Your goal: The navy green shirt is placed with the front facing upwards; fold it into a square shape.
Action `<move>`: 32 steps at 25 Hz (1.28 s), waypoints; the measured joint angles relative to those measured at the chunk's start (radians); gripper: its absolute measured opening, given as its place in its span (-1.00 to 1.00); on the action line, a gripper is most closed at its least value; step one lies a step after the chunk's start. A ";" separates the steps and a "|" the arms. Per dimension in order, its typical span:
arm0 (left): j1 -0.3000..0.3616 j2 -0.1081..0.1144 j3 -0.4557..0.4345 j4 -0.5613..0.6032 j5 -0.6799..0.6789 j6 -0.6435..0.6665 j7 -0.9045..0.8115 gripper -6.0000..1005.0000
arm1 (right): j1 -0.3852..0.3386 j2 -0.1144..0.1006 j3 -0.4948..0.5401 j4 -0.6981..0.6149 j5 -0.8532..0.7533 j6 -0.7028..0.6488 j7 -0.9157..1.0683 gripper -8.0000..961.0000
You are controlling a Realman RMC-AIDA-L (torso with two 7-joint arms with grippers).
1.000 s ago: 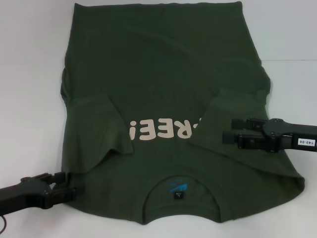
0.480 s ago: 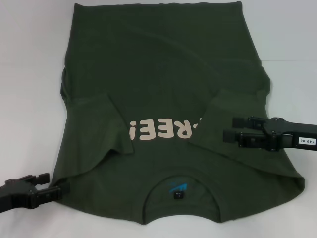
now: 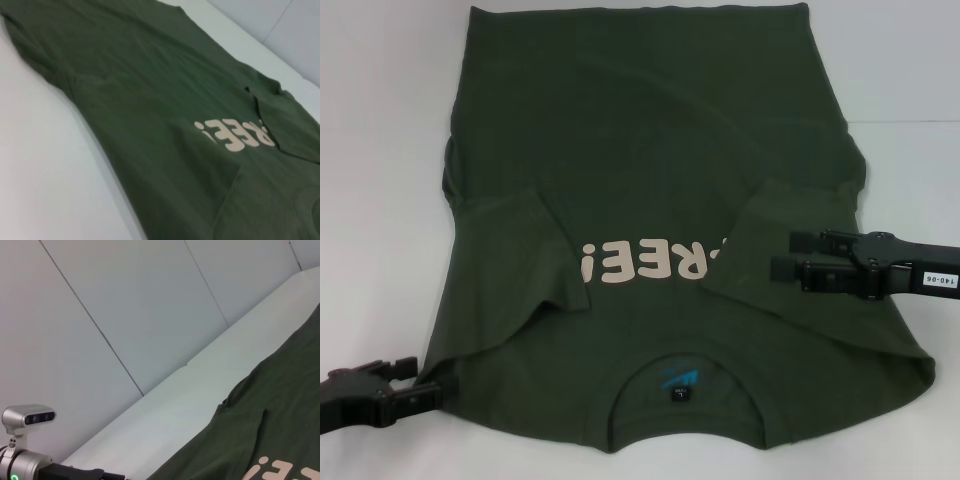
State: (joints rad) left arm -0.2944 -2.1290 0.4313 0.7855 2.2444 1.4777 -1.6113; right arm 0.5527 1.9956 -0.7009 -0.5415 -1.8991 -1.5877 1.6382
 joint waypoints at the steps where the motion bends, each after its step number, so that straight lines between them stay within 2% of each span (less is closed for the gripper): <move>1: -0.001 0.000 -0.002 0.000 0.007 -0.001 -0.003 0.71 | 0.000 0.000 0.000 0.000 0.000 0.000 0.000 0.93; 19: -0.031 0.001 0.015 -0.009 0.035 0.086 -0.011 0.71 | -0.006 -0.002 0.001 0.000 0.001 -0.001 0.000 0.93; 27: -0.053 -0.006 0.061 -0.015 0.035 0.071 -0.014 0.71 | -0.010 -0.002 0.004 0.000 0.002 -0.002 0.000 0.93; 32: -0.054 -0.003 0.057 -0.011 0.035 0.070 -0.018 0.71 | -0.010 -0.001 0.005 0.000 0.002 -0.002 0.000 0.93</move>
State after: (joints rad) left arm -0.3479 -2.1317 0.4887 0.7749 2.2793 1.5474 -1.6291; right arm 0.5430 1.9941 -0.6963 -0.5415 -1.8974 -1.5892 1.6382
